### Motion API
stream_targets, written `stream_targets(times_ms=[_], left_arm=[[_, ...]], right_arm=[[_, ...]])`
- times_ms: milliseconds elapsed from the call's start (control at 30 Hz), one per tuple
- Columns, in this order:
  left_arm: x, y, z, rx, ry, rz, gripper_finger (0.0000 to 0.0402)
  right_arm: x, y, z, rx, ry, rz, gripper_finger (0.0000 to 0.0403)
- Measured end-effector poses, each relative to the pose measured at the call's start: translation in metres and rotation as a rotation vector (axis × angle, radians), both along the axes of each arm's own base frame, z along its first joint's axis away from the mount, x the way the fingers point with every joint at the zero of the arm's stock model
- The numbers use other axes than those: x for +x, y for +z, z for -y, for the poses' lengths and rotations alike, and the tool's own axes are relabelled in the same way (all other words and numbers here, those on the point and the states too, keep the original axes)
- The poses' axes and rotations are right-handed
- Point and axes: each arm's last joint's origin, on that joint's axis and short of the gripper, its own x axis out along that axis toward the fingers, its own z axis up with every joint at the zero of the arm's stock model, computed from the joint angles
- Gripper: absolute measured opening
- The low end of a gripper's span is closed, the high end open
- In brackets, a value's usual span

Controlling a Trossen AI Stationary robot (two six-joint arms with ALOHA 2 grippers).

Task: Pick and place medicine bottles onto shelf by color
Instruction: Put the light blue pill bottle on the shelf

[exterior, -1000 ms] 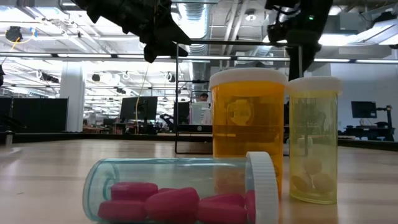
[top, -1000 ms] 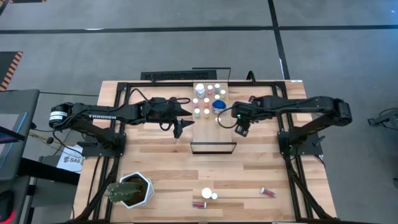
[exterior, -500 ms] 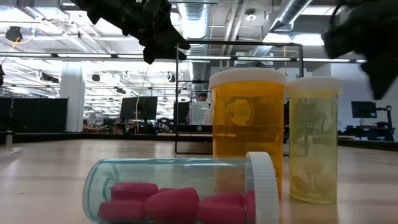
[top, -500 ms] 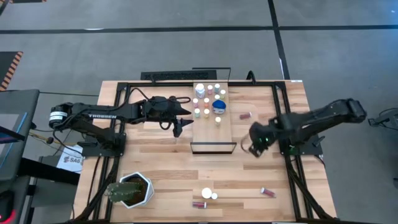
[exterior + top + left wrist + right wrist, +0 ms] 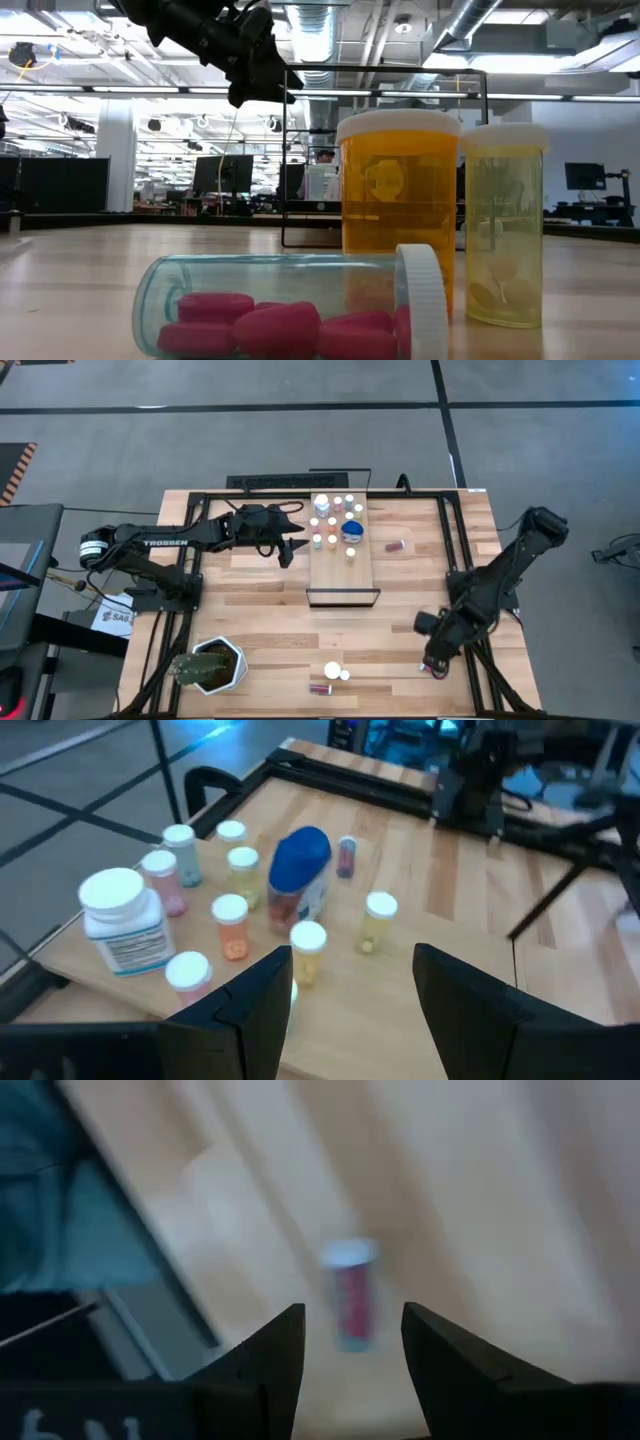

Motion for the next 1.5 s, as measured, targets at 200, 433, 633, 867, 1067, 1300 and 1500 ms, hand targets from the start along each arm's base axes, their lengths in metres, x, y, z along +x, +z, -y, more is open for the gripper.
stream_targets(times_ms=[200, 433, 633, 867, 1067, 1300, 1500], left_arm=[[0.0, 0.0, -0.001, -0.011, 0.007, 0.006, 0.0196], [-0.004, 0.008, 0.003, 0.053, -0.058, 0.021, 0.0196], [-0.013, 0.019, -0.003, 0.105, -0.044, 0.057, 0.0196], [-0.015, 0.023, -0.01, 0.123, -0.012, 0.089, 0.0196], [-0.014, 0.025, -0.011, 0.135, -0.007, 0.112, 0.0196], [-0.014, 0.028, -0.012, 0.182, 0.028, 0.126, 0.0196], [-0.013, 0.029, -0.012, 0.199, 0.034, 0.132, 0.0196]], right_arm=[[-0.002, -0.01, -0.03, 0.063, -0.02, 0.017, 0.0184], [-0.001, -0.034, -0.056, -0.028, -0.084, -0.092, 0.0176], [0.006, -0.043, -0.069, -0.139, -0.054, -0.167, 0.0192], [0.006, -0.049, -0.072, -0.231, 0.014, -0.252, 0.0219], [0.006, -0.059, -0.078, -0.239, 0.057, -0.242, 0.0231], [0.004, -0.074, -0.088, -0.26, 0.082, -0.249, 0.0231], [0.008, -0.076, -0.086, -0.26, 0.077, -0.248, 0.0222]])
